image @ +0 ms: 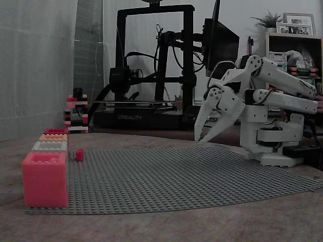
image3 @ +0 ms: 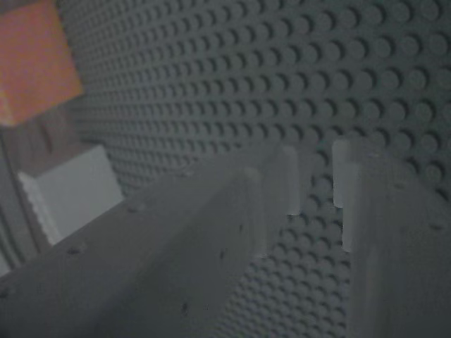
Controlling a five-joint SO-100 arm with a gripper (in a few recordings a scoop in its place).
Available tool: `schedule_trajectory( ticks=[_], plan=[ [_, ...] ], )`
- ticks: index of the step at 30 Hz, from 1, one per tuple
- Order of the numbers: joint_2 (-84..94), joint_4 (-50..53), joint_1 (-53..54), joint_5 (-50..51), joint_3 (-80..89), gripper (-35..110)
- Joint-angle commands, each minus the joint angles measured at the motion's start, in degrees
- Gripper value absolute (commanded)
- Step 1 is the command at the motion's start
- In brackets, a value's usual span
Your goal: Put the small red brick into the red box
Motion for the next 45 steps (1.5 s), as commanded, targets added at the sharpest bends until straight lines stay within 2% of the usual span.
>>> schedule_trajectory(
  ticks=[1,20,23,29,36,40,45],
  plan=[
    [0.62,1.49,-1.14,0.7,0.18,0],
    [0.53,1.49,-1.14,0.7,0.18,0],
    [-3.08,-2.81,-1.14,-0.79,-0.26,0],
    [-26.72,-13.36,0.09,0.18,-15.56,0],
    [-66.53,-14.77,5.98,-5.1,-49.31,5],
    [-87.45,-12.04,8.7,-6.42,-69.08,10],
    [-106.35,-3.16,9.67,-10.9,-92.2,13]
  ],
)
